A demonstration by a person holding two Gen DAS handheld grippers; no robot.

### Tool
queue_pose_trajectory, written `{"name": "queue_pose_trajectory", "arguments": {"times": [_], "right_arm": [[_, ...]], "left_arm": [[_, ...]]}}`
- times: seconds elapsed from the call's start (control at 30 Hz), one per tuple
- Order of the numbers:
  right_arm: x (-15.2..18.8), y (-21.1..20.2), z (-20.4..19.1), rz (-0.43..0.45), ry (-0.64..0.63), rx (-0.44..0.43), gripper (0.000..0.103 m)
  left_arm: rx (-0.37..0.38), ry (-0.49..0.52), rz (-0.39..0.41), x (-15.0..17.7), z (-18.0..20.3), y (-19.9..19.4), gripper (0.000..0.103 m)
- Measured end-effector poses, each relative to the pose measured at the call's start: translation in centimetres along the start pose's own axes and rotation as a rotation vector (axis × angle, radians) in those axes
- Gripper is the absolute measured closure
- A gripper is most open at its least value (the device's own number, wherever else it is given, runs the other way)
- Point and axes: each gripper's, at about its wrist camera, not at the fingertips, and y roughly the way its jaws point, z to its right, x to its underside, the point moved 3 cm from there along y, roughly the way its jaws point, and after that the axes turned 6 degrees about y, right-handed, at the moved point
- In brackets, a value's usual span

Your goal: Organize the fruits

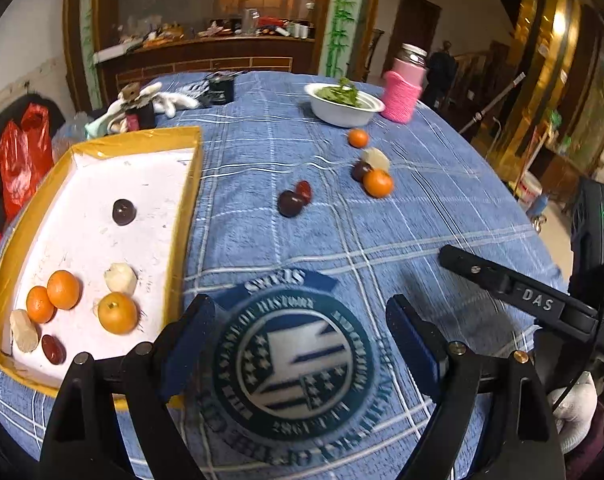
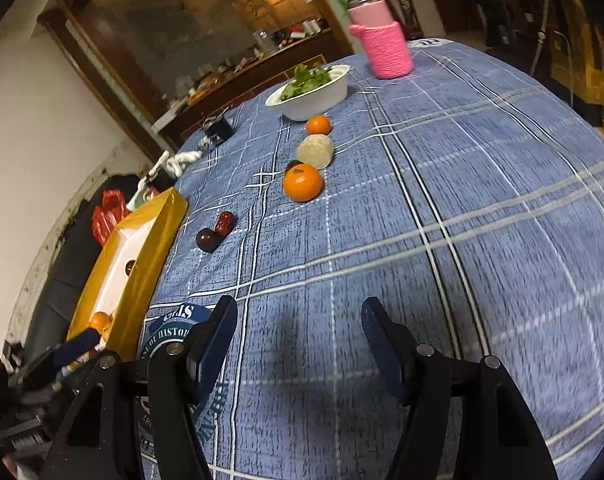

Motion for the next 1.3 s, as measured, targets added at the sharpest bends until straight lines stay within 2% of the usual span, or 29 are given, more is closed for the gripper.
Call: {"name": "queue_pose_trajectory", "arguments": {"times": [0.13, 0.27, 0.33, 0.4, 0.47, 0.67, 0.97, 1.03, 1.07, 1.3], "right_arm": [[-2.9, 1.1, -0.7, -0.013, -0.018, -0.018, 0.034], [-6.5, 4.5, -1.3, -0.017, -0.059, 0.024, 0.034], [-7.5, 6.3, -1.4, -0.030, -0.062, 0.035, 0.036], [-8.4, 8.3, -1.5, -0.051, -0.071, 0.043, 0.044], [-8.6, 9.8, -1.6, -0.073, -0.078, 0.044, 0.051], [-8.9, 11.3, -1.1, -0.082, -0.089, 0.038, 0.052], [-8.7, 11.7, -1.5, -0.070, -0.142, 0.059, 0.053], [-8.7, 11.6, -1.4, -0.069, -0.139, 0.059, 0.056], [-8.7, 11.6, -1.2, -0.068, -0.135, 0.062, 0.061], [-8.4, 11.1, -1.1, -0.078, -0.132, 0.020, 0.064]], "left_arm": [[0.001, -0.057, 0.008, -1.2, -2.1, 1.0, 0.016], [0.021, -0.033, 0.032, -3.0, -2.0, 2.2, 0.019], [-0.008, 0.020, 0.041, -4.2, -1.2, 3.2, 0.032], [-0.021, 0.060, 0.029, -5.1, -0.7, 4.6, 0.059], [-0.005, 0.078, -0.009, -5.8, -0.4, 6.6, 0.068], [-0.026, 0.093, -0.041, -6.8, -0.3, 10.1, 0.064], [-0.037, 0.085, -0.101, -6.5, -0.5, 13.8, 0.064], [-0.053, 0.097, -0.091, -6.4, -0.5, 13.8, 0.071], [-0.051, 0.098, -0.085, -6.4, -0.5, 13.7, 0.078], [-0.019, -0.003, -0.025, -6.0, -1.9, 10.1, 0.078]]}}
